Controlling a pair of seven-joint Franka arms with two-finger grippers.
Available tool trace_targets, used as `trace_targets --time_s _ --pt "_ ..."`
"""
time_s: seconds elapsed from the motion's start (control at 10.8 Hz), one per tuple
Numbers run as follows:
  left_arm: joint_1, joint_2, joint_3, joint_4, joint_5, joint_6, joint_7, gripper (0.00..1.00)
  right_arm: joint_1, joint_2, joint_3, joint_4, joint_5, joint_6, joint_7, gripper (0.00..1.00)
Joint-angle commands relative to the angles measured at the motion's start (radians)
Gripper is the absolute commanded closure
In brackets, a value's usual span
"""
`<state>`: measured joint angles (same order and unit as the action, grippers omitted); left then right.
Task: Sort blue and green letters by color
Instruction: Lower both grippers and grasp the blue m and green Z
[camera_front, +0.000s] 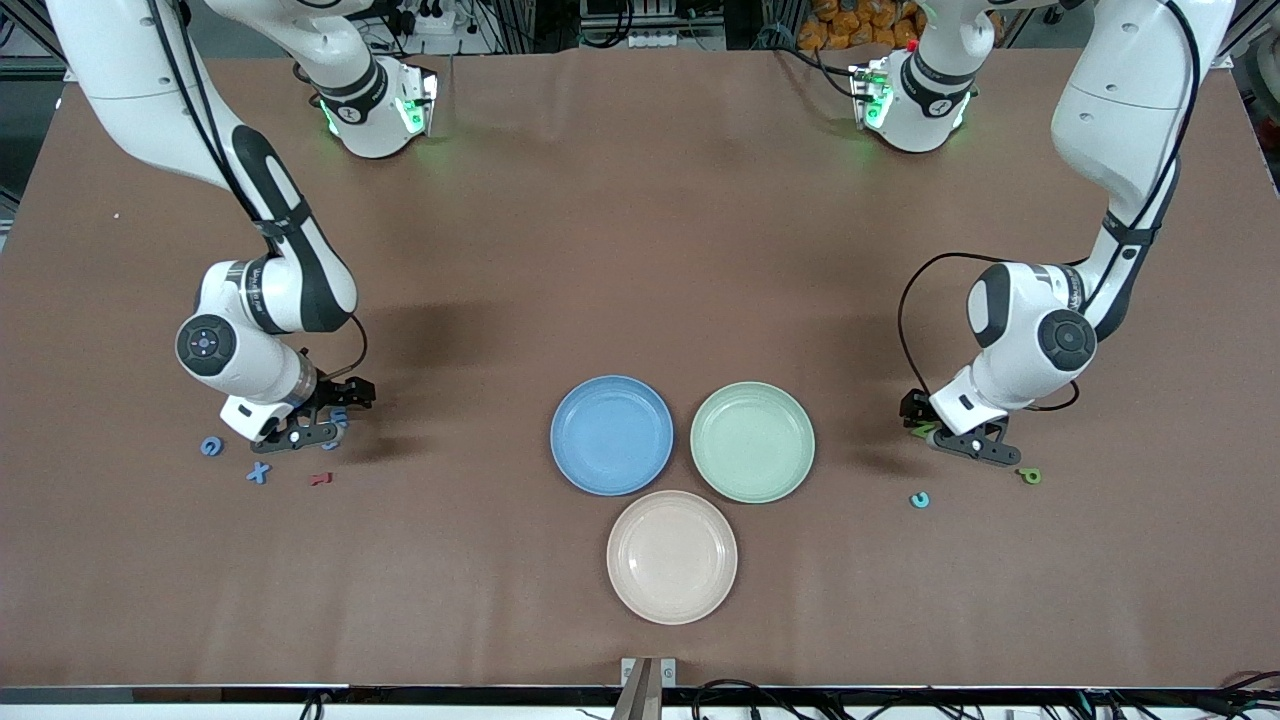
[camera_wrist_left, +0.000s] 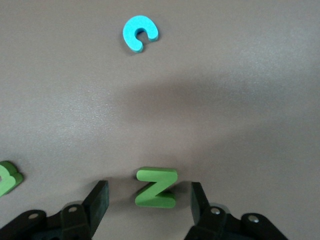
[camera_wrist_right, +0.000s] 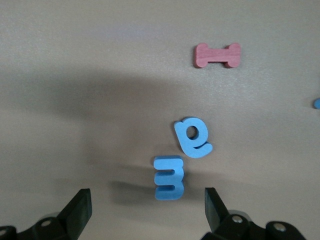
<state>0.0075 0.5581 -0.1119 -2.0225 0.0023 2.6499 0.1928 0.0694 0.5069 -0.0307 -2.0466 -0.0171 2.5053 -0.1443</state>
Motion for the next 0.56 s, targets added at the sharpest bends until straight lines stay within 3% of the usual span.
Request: trace_targets --time_s 0.0,0.37,0.46 --pt "-0.003 0.002 0.000 -0.015 0.044 0.039 0.007 0.46 -0.008 0.032 0.009 0.034 -0.004 0.003 -0.014 0.00" --pt "-0.014 0.012 0.000 -0.013 0.045 0.048 0.005 0.95 -0.037 0.058 0.009 0.057 -0.003 0.003 -0.063 0.00" --pt "-0.012 0.008 0.000 -0.013 0.045 0.048 0.002 1.00 -0.040 0.067 0.011 0.066 -0.003 0.003 -0.069 0.00"
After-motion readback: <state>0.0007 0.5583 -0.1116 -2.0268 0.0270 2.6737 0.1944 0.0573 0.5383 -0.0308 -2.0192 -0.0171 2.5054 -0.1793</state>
